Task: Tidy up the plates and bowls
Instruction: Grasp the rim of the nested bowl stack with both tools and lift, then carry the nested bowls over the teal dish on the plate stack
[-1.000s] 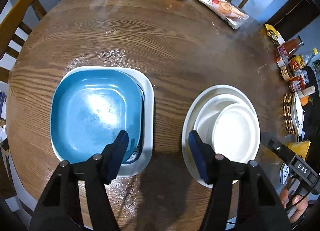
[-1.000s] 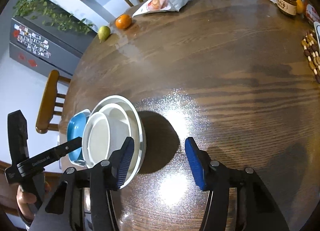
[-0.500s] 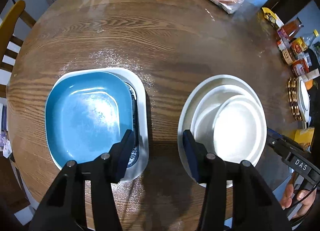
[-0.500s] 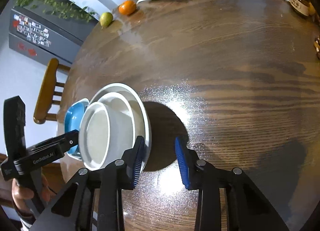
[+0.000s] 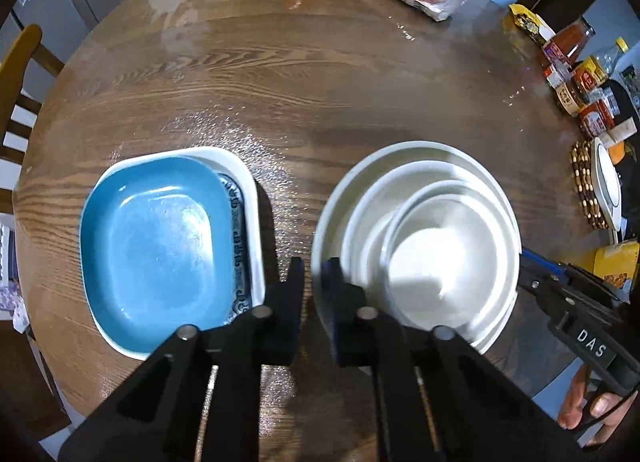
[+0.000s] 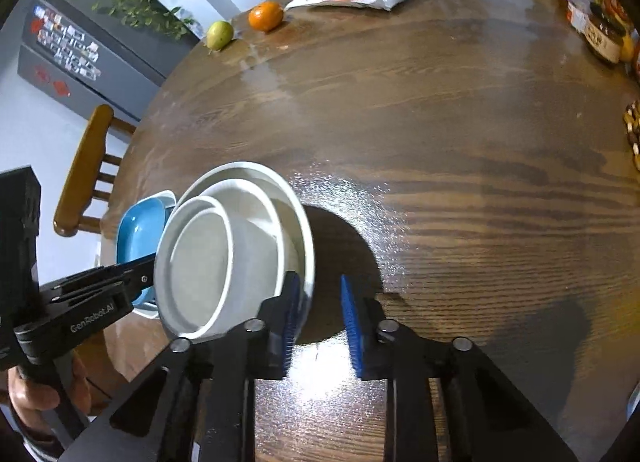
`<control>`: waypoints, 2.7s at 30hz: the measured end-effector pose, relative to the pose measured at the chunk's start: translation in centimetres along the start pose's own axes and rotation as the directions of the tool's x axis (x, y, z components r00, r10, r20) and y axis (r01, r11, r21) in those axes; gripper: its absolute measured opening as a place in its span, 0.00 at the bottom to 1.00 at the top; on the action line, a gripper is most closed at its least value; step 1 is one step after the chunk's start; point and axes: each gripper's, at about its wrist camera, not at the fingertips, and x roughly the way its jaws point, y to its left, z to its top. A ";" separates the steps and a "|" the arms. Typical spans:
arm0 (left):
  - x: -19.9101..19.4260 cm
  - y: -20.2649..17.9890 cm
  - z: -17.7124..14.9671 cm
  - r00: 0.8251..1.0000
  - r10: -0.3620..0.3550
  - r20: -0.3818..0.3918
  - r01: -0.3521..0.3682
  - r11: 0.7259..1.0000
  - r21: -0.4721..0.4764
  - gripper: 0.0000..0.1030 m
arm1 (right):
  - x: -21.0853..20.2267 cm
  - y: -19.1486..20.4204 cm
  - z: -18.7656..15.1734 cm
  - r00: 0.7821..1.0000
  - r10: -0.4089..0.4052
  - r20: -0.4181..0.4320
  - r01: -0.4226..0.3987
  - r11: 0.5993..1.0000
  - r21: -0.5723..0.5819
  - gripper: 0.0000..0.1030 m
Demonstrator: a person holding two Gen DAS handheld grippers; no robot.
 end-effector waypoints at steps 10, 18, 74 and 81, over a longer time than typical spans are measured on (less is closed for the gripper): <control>0.2 -0.6 0.2 1.000 0.027 0.009 -0.027 0.999 0.019 0.03 | -0.1 0.7 0.0 1.000 -0.003 0.004 0.003 1.000 -0.018 0.13; 0.3 -0.6 0.2 1.000 0.022 0.019 -0.022 1.000 0.016 0.03 | -0.1 1.3 -0.1 1.000 -0.019 0.014 0.019 0.999 -0.034 0.11; 0.1 -0.5 -0.2 0.998 0.021 0.058 -0.022 1.000 0.013 0.02 | -0.4 0.9 -0.4 0.999 -0.011 0.033 0.012 1.000 -0.023 0.11; -0.4 -0.8 -0.1 0.997 0.023 0.071 -0.025 0.999 0.022 0.02 | -0.9 0.9 -0.5 0.999 -0.010 0.045 0.011 1.000 -0.017 0.11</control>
